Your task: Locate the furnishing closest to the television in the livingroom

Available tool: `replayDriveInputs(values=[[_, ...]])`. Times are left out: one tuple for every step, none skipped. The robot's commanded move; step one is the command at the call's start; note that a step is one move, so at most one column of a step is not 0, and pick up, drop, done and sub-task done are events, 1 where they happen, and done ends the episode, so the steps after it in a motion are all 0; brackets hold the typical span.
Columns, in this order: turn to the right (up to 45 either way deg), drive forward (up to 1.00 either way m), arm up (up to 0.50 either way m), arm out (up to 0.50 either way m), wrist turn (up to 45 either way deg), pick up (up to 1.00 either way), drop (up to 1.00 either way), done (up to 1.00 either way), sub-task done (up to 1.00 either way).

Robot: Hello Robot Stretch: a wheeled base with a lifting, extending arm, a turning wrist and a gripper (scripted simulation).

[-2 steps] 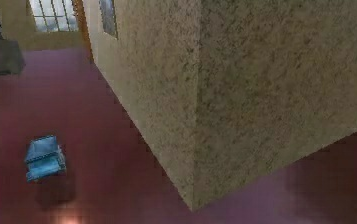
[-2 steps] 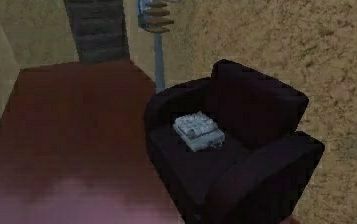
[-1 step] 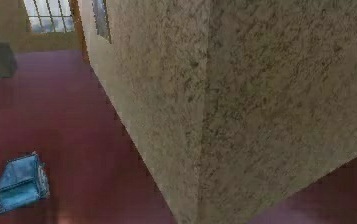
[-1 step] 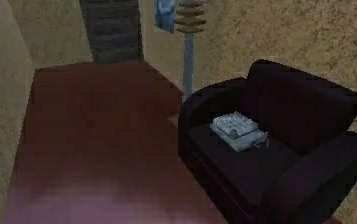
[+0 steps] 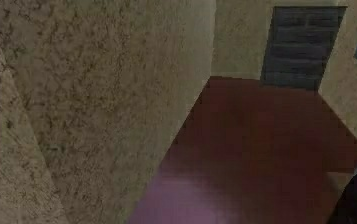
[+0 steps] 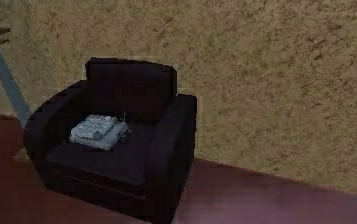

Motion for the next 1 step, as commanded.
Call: replayDriveInputs(values=[[24.0,0.0,0.0,0.0,0.0,0.0,0.0,0.0,0.0]])
